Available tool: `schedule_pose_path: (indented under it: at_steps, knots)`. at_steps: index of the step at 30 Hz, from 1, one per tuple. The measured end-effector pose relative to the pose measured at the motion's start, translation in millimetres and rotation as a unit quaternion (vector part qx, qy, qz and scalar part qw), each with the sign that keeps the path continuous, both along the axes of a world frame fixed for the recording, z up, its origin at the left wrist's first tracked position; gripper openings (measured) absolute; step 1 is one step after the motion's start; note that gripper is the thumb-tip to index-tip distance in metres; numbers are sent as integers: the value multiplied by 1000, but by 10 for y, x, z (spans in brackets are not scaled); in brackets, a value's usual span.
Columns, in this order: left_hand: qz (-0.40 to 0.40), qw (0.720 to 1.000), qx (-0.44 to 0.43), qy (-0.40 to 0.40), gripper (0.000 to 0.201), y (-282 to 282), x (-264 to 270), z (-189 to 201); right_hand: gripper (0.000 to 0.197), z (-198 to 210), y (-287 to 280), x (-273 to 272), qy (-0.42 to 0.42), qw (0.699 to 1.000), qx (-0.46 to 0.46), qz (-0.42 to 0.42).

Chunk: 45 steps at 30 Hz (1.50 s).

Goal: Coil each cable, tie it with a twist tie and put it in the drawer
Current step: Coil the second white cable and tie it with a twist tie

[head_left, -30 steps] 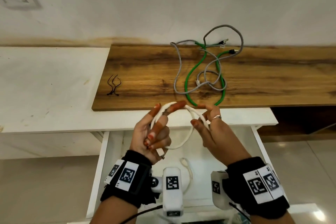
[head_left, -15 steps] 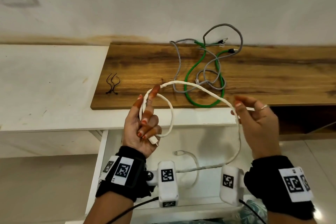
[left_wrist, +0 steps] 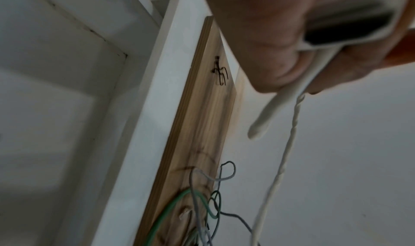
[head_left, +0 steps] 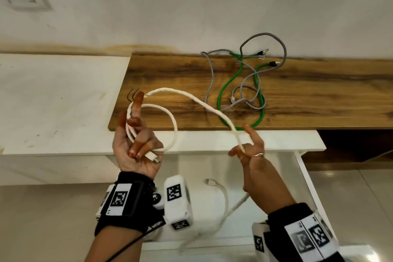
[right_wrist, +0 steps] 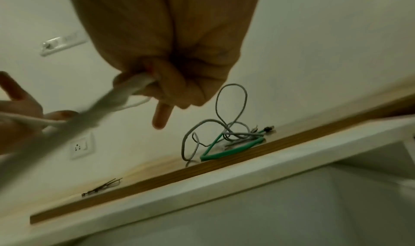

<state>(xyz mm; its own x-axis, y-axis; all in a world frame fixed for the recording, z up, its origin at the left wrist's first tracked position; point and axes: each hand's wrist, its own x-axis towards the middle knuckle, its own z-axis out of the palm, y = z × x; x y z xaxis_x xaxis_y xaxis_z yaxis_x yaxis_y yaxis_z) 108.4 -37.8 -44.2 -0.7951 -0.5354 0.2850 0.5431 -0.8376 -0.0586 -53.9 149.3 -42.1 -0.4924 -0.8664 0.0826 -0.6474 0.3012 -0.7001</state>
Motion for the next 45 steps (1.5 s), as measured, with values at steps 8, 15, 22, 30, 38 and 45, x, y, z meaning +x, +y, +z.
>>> schedule_pose_path:
  at_steps: [8, 15, 22, 30, 38, 45]
  knots:
    - [30, 1000, -5, 1, 53, -69, 82, -17, 80, 146, 43, 197, 157, 937, 256, 178]
    - [96, 983, -40, -151, 48, -35, 76, 34, 32, 363, 64, 307, 265, 946, 97, 162]
    - [136, 935, -77, -319, 44, 146, -100, 159, 29, 457, 64, 363, 331, 923, 29, 192]
    - [114, 906, -125, -388, 42, 324, -236, 235, 32, 419, 81, 352, 275, 932, 51, 232]
    - [3, 801, -264, -537, 37, 559, -420, 288, 31, 447, 126, 155, 175, 953, 28, 244]
    - [-139, 770, -345, -519, 40, 677, -445, 223, 28, 393, 181, -38, 127, 970, -26, 205]
